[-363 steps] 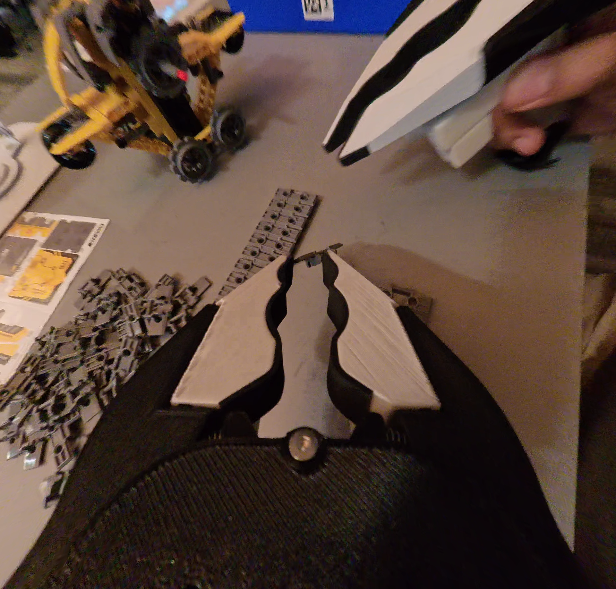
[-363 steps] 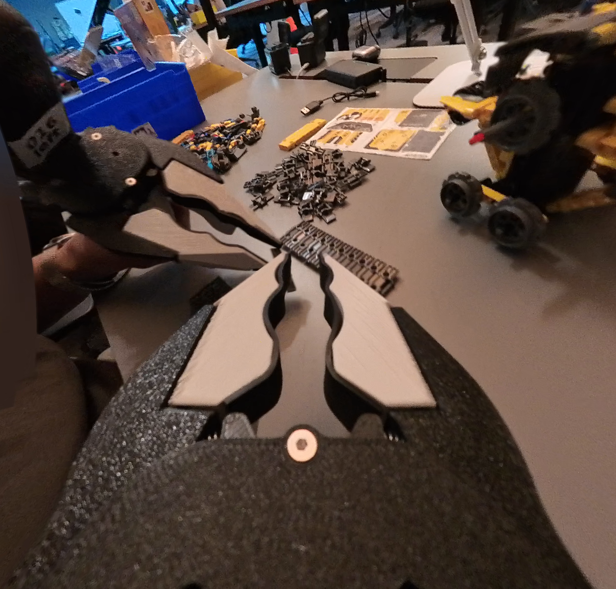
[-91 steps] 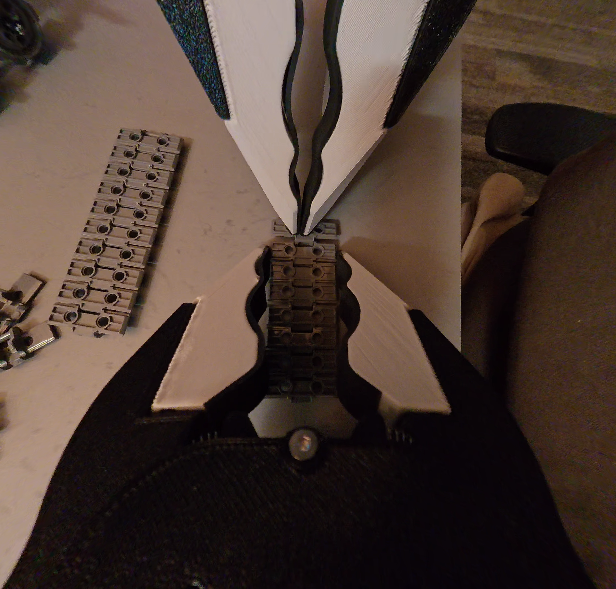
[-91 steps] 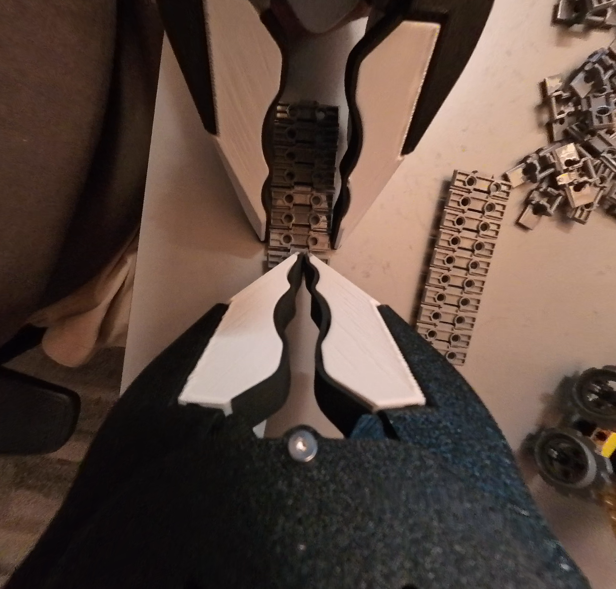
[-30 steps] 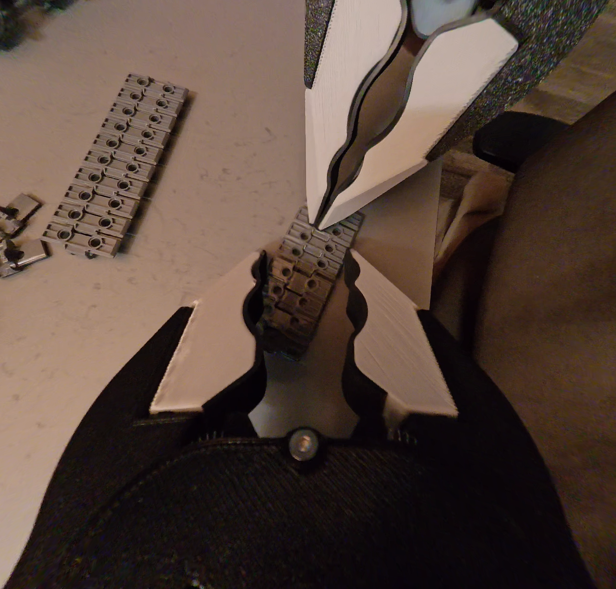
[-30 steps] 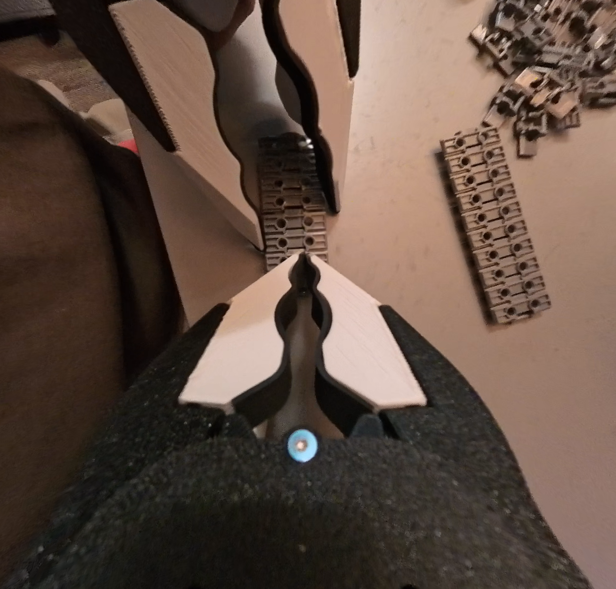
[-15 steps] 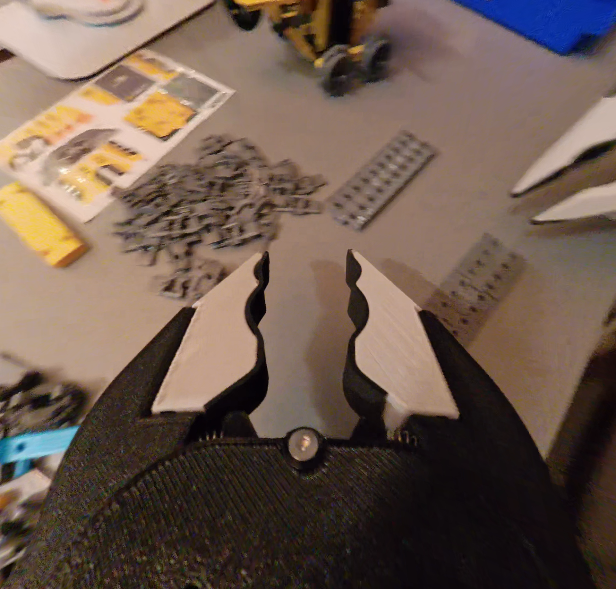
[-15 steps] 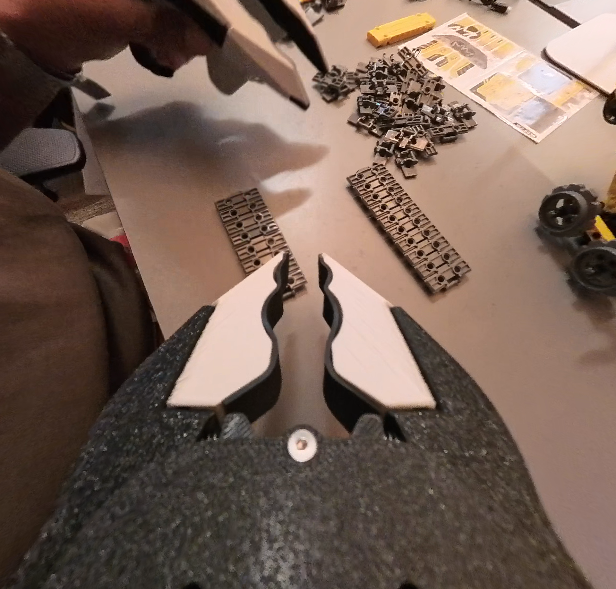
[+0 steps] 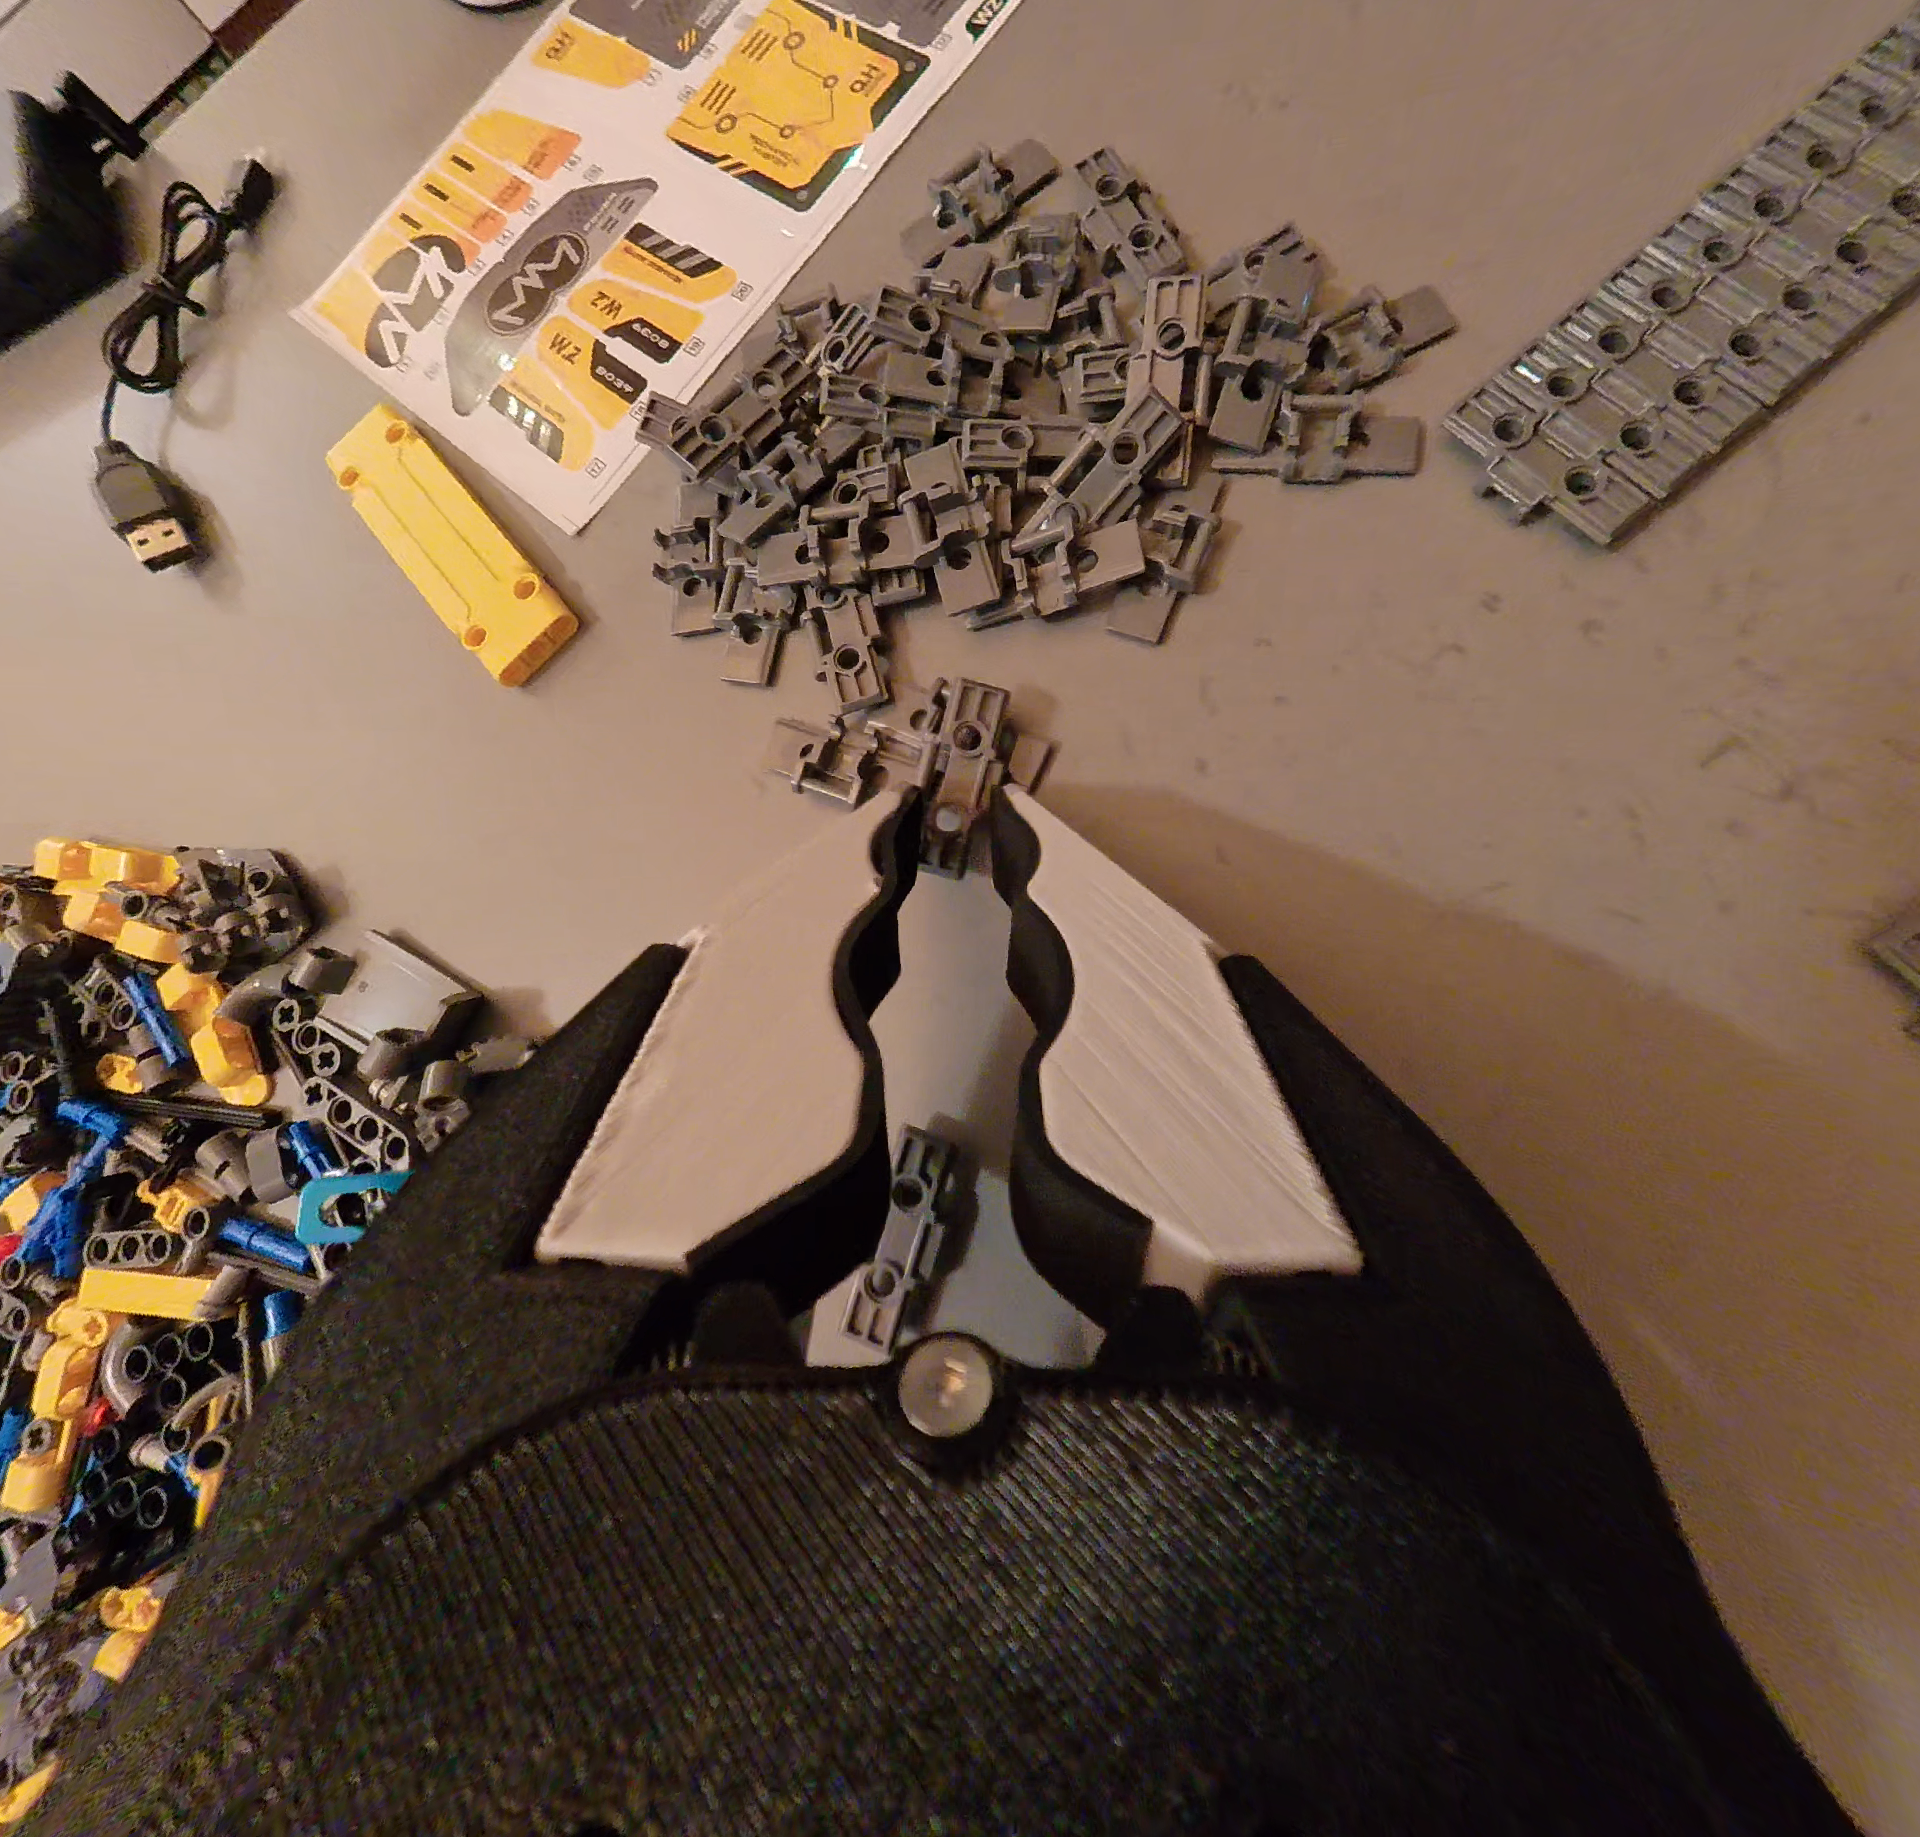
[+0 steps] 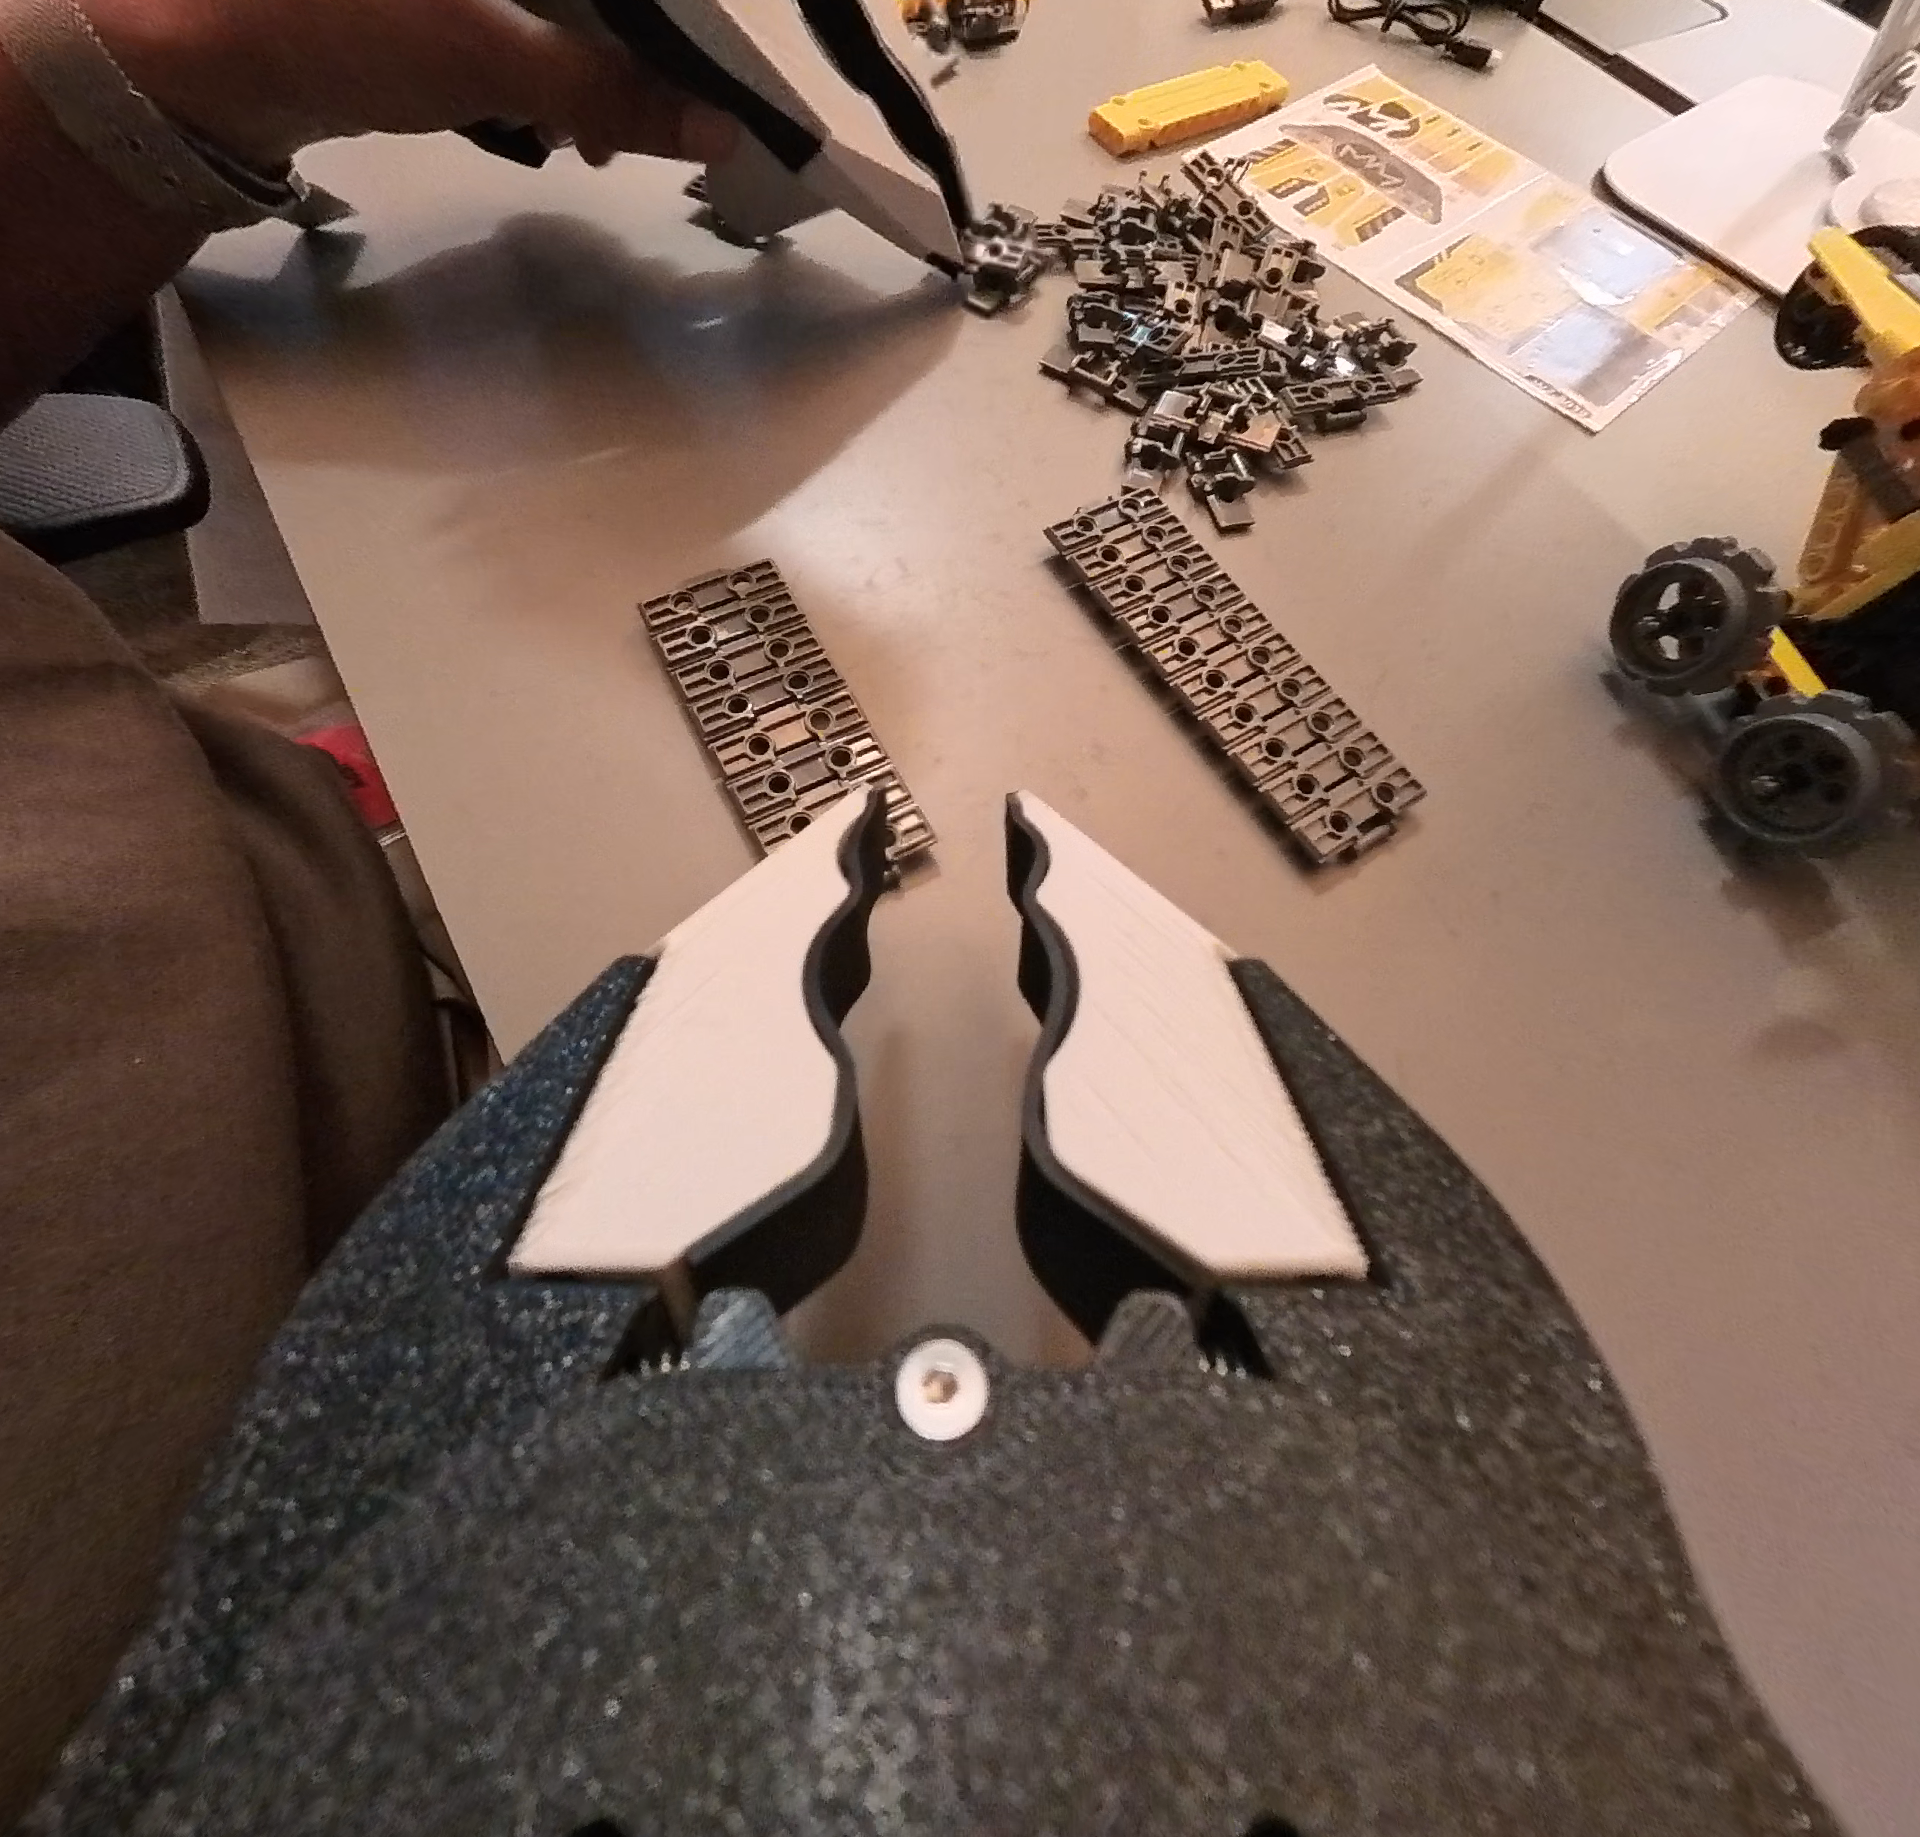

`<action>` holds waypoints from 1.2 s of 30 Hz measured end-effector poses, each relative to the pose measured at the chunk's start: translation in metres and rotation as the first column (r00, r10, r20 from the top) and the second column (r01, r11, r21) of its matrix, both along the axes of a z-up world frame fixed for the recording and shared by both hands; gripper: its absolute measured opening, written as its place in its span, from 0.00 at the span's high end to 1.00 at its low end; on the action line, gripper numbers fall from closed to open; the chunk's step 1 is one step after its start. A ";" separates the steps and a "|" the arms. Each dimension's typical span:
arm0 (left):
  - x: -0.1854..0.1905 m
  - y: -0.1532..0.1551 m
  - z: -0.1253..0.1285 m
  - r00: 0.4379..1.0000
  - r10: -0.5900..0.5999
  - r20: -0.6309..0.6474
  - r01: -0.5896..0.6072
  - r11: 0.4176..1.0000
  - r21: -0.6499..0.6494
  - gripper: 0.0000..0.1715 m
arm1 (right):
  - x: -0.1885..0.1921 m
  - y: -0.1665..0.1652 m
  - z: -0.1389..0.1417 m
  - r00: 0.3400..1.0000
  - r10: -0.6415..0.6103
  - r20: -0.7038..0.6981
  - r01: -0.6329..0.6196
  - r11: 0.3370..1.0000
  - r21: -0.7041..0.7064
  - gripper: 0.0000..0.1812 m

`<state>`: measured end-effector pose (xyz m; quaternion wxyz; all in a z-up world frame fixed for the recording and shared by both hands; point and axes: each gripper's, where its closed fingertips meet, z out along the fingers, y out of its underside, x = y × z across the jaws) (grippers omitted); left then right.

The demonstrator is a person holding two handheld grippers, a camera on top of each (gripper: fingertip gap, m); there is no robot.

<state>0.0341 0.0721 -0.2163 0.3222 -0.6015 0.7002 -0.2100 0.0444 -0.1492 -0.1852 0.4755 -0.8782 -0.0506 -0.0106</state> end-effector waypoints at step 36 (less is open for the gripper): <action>0.021 -0.104 0.009 0.962 -0.259 0.087 0.270 0.950 -0.157 0.93 | 0.010 -0.018 0.008 0.995 -0.091 -0.033 0.093 0.993 0.067 0.87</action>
